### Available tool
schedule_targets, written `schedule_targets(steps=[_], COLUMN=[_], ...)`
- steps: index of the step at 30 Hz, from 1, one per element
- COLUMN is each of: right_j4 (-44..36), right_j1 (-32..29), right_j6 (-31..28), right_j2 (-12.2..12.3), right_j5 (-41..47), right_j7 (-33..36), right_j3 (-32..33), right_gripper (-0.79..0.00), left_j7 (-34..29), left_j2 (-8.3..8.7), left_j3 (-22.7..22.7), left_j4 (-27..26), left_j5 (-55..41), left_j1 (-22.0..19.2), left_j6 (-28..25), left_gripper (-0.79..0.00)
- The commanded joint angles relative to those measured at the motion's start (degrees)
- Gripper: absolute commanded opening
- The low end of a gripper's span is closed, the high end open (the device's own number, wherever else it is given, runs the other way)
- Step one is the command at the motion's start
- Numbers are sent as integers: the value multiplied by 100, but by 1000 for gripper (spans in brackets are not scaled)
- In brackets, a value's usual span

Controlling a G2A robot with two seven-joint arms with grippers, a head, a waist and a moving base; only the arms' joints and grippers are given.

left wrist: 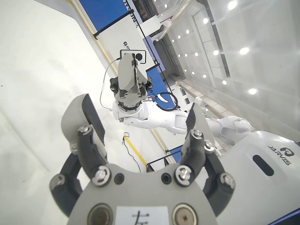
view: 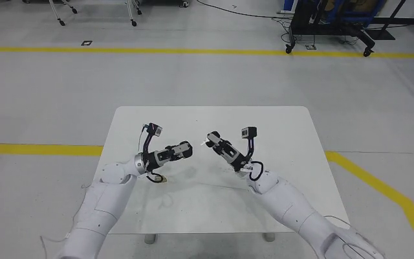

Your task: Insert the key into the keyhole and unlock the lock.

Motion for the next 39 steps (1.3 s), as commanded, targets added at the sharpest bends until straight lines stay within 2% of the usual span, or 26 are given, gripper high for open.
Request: schedule_targets(steps=[1, 6, 17, 20, 27, 30, 39], right_j4=[135, 396, 816, 882, 1020, 1060, 1120], right_j1=[69, 173, 270, 291, 324, 325, 298], right_j6=[81, 13, -108, -109, -136, -161, -137], right_j2=[-63, -223, -469, -523, -623, -654, -719], right_j5=[62, 97, 95, 43, -129, -203, -397], right_j7=[171, 284, 453, 465, 489, 478, 401], right_j3=[-46, -110, -100, -87, -36, 2, 145], right_gripper=[-785, -785, -785, -785, -785, -785, -785], left_j7=[193, 475, 933, 1005, 1170, 1245, 1335], left_j2=[1, 13, 30, 33, 52, 60, 71], left_j3=[21, 54, 134, 152, 131, 122, 152], left_j4=[-59, -186, -301, -318, -339, -347, -353], left_j5=[188, 493, 949, 994, 1052, 1092, 1155], left_j1=[43, 116, 167, 169, 187, 192, 172], left_j6=[-44, -31, 201, 252, 335, 405, 575], left_gripper=[-446, -471, -471, -517, -680, -782, -785])
